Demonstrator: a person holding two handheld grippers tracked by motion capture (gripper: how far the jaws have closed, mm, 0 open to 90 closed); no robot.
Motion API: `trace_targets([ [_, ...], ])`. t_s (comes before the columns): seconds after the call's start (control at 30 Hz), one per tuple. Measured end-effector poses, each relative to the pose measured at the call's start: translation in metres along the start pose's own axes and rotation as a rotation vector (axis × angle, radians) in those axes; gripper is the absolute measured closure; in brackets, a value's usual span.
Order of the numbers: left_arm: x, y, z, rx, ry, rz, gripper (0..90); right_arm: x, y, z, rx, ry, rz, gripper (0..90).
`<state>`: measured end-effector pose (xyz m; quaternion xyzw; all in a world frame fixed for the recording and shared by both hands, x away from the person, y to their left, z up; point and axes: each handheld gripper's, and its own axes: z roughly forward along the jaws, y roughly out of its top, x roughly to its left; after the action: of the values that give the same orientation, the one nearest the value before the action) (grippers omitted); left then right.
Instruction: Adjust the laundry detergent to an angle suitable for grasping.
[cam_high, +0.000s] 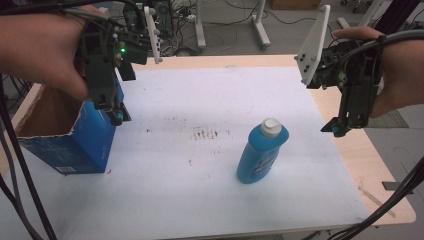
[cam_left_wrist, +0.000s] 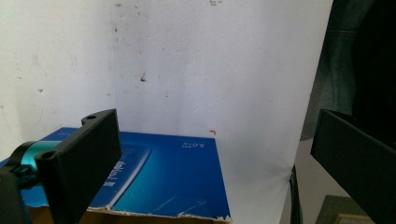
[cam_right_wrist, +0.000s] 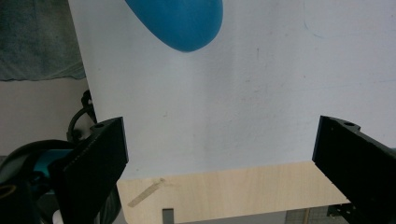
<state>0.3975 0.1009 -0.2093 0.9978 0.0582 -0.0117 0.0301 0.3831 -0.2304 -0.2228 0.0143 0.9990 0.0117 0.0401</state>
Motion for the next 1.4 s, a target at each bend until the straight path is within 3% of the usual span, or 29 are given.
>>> trace_targets([
  [0.37,-0.006,0.003,0.004,-0.017,-0.002,-0.010,1.8,0.001,-0.005,-0.002,-0.009,0.001,0.003,2.4],
  [0.6,-0.016,0.004,0.017,-0.069,-0.020,-0.037,1.8,0.000,-0.006,0.003,-0.017,0.000,-0.002,2.4],
  [0.63,-0.020,0.004,0.020,-0.098,-0.036,-0.065,1.8,0.000,-0.006,0.004,-0.012,0.005,0.002,2.4],
  [0.8,-0.029,0.007,0.022,-0.178,-0.042,-0.127,1.7,0.003,-0.005,0.005,-0.010,0.001,-0.005,2.4],
  [0.83,-0.029,0.007,0.022,-0.178,-0.042,-0.127,1.8,0.003,-0.005,0.005,-0.010,0.001,-0.005,2.4],
  [0.93,-0.040,0.011,0.023,-0.244,-0.054,-0.154,1.7,0.005,-0.005,0.005,-0.006,-0.004,-0.012,2.4],
  [1.07,-0.045,0.013,0.023,-0.270,-0.066,-0.173,1.7,0.006,-0.005,0.006,-0.009,0.000,-0.008,2.4],
  [1.1,-0.051,0.018,0.024,-0.300,-0.078,-0.185,1.7,0.005,-0.005,0.006,-0.011,0.000,-0.011,2.4],
  [1.3,-0.061,0.032,0.030,-0.343,-0.090,-0.204,1.7,0.005,-0.005,0.006,-0.012,-0.006,-0.010,2.4],
  [1.4,-0.065,0.040,0.038,-0.370,-0.122,-0.222,1.7,0.005,-0.007,0.005,-0.017,-0.010,-0.005,2.4],
])
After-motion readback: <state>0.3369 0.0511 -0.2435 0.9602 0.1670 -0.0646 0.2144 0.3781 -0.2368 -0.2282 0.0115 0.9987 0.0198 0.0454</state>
